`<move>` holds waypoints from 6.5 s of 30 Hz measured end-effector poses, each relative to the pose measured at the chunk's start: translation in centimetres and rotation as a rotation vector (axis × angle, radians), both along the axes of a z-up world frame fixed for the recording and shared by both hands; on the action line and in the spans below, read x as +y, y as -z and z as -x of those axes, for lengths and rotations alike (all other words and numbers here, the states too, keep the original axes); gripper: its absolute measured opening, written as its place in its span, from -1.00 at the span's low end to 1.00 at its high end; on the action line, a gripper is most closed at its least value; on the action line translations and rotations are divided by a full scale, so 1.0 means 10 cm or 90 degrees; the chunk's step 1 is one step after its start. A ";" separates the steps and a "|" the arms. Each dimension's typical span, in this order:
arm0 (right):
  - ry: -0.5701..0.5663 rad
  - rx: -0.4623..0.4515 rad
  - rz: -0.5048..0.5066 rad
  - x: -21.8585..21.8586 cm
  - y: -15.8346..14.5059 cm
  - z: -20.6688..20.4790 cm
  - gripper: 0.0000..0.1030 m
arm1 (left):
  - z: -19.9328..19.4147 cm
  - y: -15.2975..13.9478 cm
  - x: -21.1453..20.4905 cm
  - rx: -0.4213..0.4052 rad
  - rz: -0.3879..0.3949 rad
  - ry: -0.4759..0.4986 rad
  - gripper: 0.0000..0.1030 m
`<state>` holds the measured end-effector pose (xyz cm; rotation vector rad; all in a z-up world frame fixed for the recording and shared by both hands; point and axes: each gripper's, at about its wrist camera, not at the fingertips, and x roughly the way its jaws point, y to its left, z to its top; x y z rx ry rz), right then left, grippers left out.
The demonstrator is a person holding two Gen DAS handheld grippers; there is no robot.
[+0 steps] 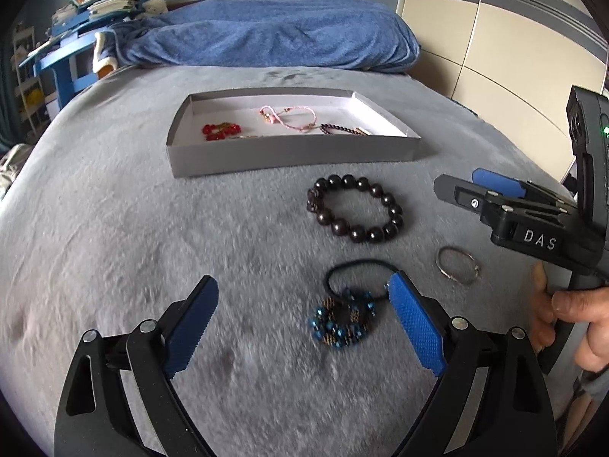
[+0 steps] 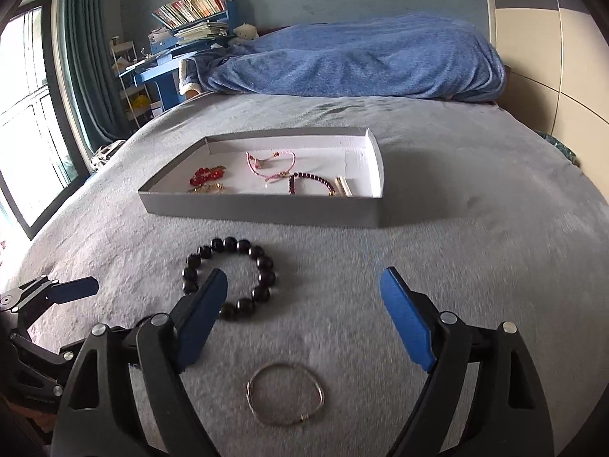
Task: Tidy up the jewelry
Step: 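Move both grippers back toward the black bead bracelet, then grasp the blue-black beaded bracelet with left gripper while right closes on silver bangle, then carry the beaded bracelet and silver bangle into the tray with both grippers, then open both grippers over the tray and move back to the bed, then grasp the black hair tie with left gripper while right grasps dark wooden bead bracelet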
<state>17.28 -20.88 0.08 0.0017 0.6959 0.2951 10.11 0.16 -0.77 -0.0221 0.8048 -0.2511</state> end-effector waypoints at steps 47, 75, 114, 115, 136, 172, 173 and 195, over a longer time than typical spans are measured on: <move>-0.008 0.069 0.040 -0.06 0.35 0.33 0.57 | 0.20 0.20 0.08 0.049 -0.008 0.018 -0.59; -0.039 0.079 0.088 0.10 0.43 0.33 -0.07 | 0.21 0.23 0.10 0.050 -0.018 0.022 -0.57; -0.031 0.076 0.001 -0.01 0.30 0.13 -0.07 | -0.10 -0.08 0.13 0.005 -0.028 0.044 -0.60; -0.031 0.075 0.000 -0.01 0.29 0.12 -0.07 | -0.12 -0.10 0.14 0.005 -0.029 0.043 -0.60; -0.073 -0.008 0.014 0.17 -0.34 -0.87 -0.07 | -1.23 -0.54 0.30 -0.040 -0.006 0.043 -0.60; -0.052 0.020 0.024 0.26 -0.04 -1.46 0.17 | -1.60 -0.27 0.26 -0.026 -0.018 0.025 0.46; -0.051 0.019 0.021 0.24 -0.06 -1.43 0.17 | -1.56 -0.28 0.24 -0.027 -0.018 0.025 0.48; -0.050 0.038 -0.001 0.16 -0.11 -0.65 0.20 | -0.57 -0.28 0.01 -0.017 -0.011 0.042 0.56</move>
